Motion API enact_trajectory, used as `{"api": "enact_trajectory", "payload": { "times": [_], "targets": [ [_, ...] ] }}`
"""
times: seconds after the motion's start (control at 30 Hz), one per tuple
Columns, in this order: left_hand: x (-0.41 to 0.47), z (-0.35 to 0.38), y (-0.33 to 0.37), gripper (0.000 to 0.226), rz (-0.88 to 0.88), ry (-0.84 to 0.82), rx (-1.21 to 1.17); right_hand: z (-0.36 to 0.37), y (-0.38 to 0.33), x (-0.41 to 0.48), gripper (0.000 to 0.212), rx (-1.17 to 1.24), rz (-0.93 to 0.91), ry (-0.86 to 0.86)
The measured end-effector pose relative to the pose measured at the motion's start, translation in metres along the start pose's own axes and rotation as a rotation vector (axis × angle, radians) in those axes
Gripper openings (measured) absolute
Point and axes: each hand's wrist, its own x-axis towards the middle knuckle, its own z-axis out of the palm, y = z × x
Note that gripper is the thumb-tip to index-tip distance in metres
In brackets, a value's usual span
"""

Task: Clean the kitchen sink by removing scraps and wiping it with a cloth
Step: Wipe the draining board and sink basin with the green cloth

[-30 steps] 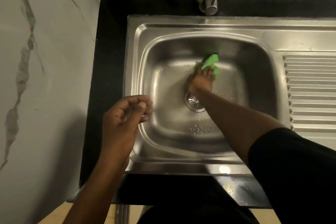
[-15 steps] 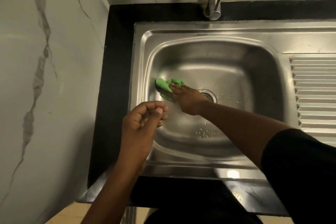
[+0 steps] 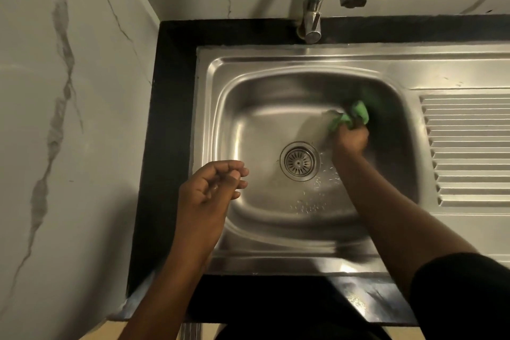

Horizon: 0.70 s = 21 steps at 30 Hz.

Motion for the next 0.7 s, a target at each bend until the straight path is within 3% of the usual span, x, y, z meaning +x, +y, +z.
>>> {"api": "enact_trajectory", "payload": {
  "times": [0.1,0.17,0.27,0.43,0.53,0.63,0.7],
  "targets": [
    [0.001,-0.001,0.000,0.018,-0.013,0.006,-0.005,0.004,-0.049,-0.006,0.022,0.769,0.257,0.005],
    [0.002,-0.002,0.000,0.017,-0.020,0.005,-0.001,0.007,-0.078,-0.014,0.025,0.996,0.292,-0.052],
    [0.004,-0.004,-0.002,0.017,-0.020,0.004,0.025,0.032,-0.107,-0.033,0.028,0.862,0.397,-0.072],
    [0.003,-0.005,0.001,0.017,-0.026,0.020,0.010,0.103,-0.109,-0.079,0.035,0.900,0.585,-0.309],
    [0.003,-0.005,0.000,0.026,-0.007,0.021,0.038,0.142,-0.098,-0.120,0.026,0.870,0.675,-0.391],
    [0.003,-0.002,0.003,0.024,-0.013,0.032,0.054,0.153,-0.090,-0.144,0.032,0.777,0.750,-0.488],
    [0.004,0.002,0.008,0.021,-0.005,0.024,0.049,0.144,-0.095,-0.136,0.025,0.797,0.760,-0.516]
  ]
}}
